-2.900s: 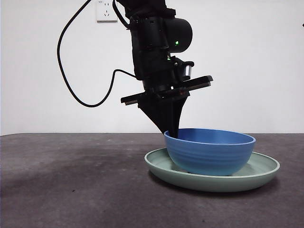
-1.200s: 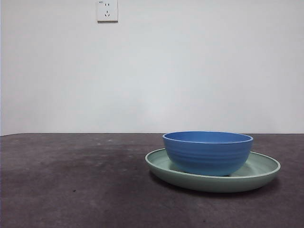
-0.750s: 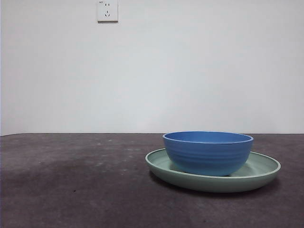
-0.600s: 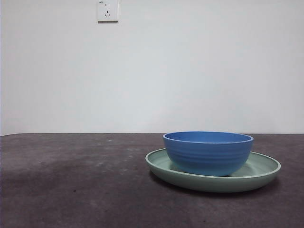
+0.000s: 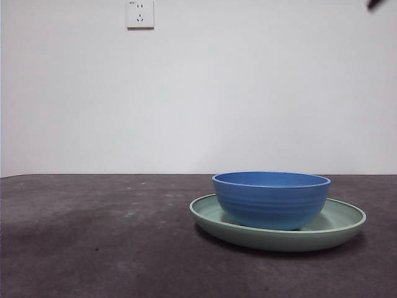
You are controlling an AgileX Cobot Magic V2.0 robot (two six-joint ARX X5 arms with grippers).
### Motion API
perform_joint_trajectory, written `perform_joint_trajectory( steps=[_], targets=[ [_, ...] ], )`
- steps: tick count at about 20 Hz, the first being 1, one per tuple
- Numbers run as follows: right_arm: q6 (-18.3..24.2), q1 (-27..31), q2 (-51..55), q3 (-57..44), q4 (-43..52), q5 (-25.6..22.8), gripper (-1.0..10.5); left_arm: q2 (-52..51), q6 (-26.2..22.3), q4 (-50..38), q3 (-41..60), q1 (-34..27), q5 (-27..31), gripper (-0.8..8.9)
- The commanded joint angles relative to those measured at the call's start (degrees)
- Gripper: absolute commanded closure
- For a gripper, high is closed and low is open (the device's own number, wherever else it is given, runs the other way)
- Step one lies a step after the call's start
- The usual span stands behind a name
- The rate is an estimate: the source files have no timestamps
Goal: Pick up the blue bowl, put it on the green plate, put it on desk
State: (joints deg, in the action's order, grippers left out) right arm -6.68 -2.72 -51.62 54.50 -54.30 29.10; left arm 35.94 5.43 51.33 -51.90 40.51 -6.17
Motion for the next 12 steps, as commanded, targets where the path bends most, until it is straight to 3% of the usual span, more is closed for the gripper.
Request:
perform_joint_trajectory(
  steps=[1, 8, 12],
  targets=[
    [2.3, -1.9, -4.9, 0.8, -1.9, -4.5, 3.2, 0.2, -0.4, -0.4, -0.5, 0.3, -0.3, 1.17],
    [2.7, -7.0, -21.9, 0.8, 5.0, -12.4, 3.2, 0.2, -0.5, -0.3, -0.5, 0.3, -0.3, 1.17],
    [3.0, -7.3, -29.9, 0.8, 8.8, -13.6, 3.2, 0.2, -0.5, -0.3, -0.5, 0.3, -0.3, 1.17]
  ],
)
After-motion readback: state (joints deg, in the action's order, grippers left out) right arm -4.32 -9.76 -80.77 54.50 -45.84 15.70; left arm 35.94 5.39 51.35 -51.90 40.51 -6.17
